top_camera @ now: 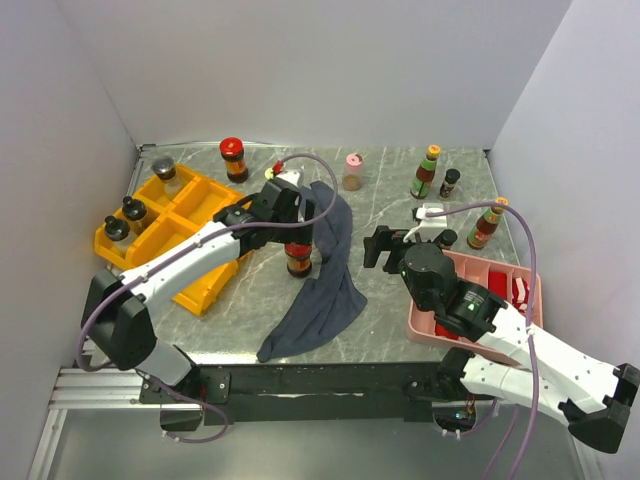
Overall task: Organize the condiment bottles
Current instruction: Pick up the bottle from the center of the board.
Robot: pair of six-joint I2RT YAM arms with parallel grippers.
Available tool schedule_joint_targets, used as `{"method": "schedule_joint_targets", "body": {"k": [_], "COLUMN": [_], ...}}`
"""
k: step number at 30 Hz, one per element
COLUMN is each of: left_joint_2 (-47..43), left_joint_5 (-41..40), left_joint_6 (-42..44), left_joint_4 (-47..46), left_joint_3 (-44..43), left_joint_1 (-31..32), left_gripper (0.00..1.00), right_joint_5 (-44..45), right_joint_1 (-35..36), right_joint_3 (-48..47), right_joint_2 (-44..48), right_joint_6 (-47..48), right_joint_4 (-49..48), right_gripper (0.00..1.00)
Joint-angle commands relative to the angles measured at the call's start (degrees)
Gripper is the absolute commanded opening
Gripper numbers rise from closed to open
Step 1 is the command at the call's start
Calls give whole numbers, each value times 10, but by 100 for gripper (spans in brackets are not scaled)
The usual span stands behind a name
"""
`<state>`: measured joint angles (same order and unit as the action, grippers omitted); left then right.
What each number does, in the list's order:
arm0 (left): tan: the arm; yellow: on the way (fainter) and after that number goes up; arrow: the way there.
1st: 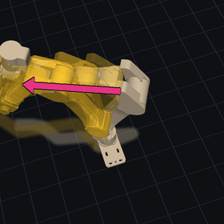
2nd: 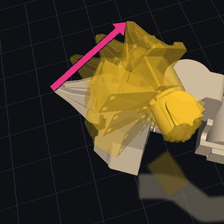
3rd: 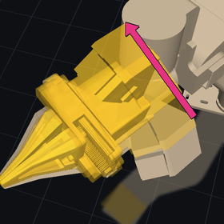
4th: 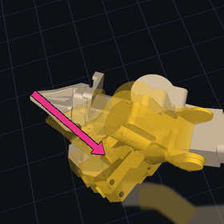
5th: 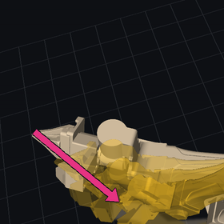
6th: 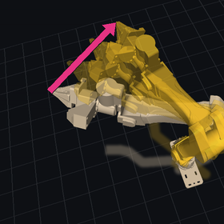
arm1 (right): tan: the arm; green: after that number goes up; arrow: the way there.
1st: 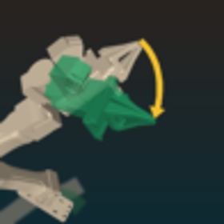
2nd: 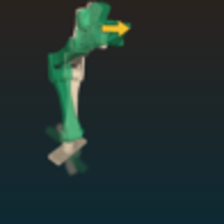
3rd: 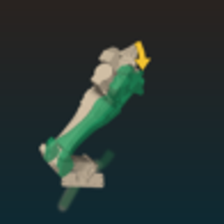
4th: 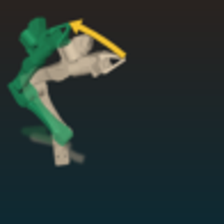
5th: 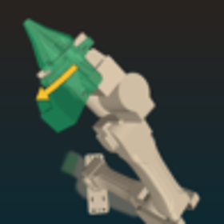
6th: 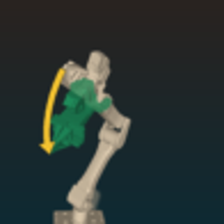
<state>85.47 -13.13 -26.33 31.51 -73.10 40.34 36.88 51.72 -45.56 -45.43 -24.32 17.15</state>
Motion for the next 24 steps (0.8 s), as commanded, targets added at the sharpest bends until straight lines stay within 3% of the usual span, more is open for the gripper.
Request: {"method": "schedule_joint_targets", "body": {"k": [1,8,19,22,24], "left_joint_2": [24,57,94,95,92], "left_joint_5": [11,25,9,7,2], "left_joint_6": [9,13,4,2,-2], "left_joint_4": [-5,-18,3,6,10], "left_joint_3": [-26,-24,-30,-27,-26], "left_joint_1": [11,14,18,18,18], "left_gripper": [95,96,86,78,60], "right_joint_5": [18,17,15,13,14], "right_joint_1": [-2,-2,-2,-2,-2], "right_joint_3": [4,3,2,3,4], "right_joint_2": [9,9,4,6,7], "right_joint_6": [2,6,8,8,8], "right_joint_4": [-26,-26,-26,-27,-26], "right_gripper": [100,100,100,100,100]}}
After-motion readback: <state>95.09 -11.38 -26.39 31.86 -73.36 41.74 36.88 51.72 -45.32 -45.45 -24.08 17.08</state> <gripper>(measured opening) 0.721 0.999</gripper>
